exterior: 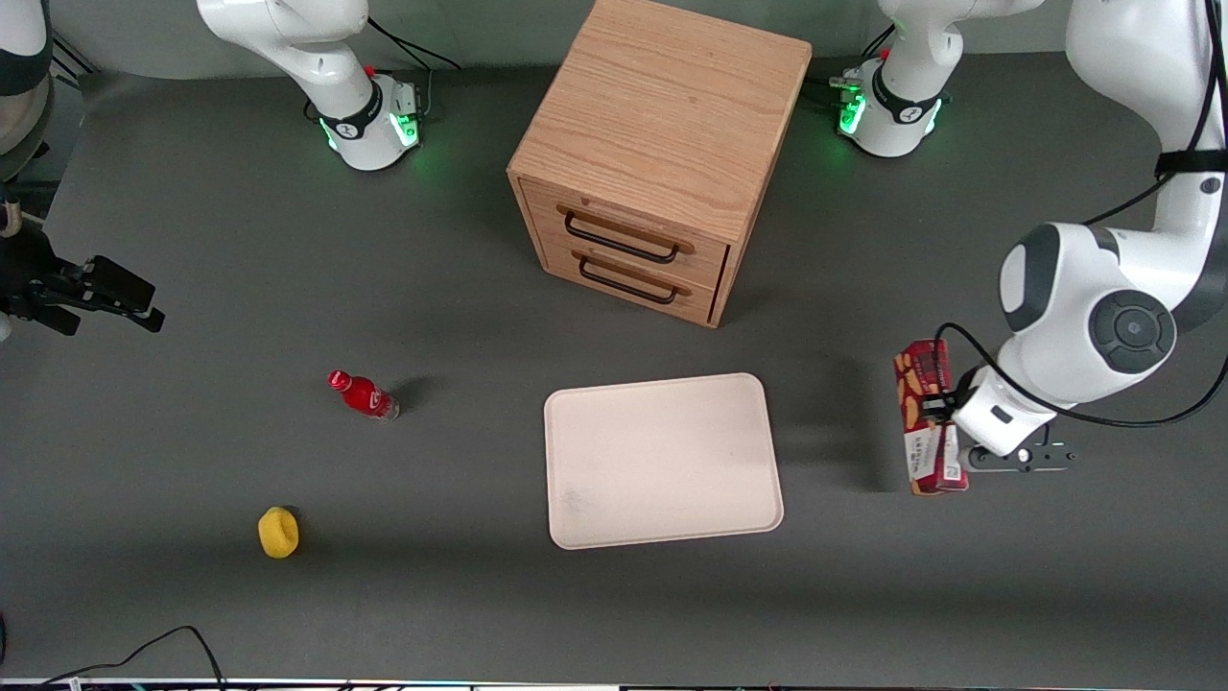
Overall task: Place red cookie box on tray
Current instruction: 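Lift the cookie box and carry it over the cream tray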
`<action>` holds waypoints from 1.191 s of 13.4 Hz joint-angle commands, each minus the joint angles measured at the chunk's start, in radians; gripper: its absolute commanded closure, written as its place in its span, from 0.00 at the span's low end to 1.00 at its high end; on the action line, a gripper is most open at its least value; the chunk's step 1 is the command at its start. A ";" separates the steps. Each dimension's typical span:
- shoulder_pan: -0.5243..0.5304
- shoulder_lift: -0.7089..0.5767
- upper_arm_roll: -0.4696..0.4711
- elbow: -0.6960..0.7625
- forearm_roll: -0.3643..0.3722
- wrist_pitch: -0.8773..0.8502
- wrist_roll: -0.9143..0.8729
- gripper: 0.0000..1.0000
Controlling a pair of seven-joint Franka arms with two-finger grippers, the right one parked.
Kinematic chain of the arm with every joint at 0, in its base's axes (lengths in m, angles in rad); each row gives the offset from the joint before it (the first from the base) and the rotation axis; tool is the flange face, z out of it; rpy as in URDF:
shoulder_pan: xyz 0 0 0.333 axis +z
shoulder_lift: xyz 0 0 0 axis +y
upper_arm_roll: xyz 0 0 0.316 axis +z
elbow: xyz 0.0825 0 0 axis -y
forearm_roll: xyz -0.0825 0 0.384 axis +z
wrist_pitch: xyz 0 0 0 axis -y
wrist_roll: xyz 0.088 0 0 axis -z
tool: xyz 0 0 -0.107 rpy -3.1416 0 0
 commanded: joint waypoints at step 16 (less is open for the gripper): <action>-0.361 0.430 0.022 0.356 0.162 0.033 -0.482 0.02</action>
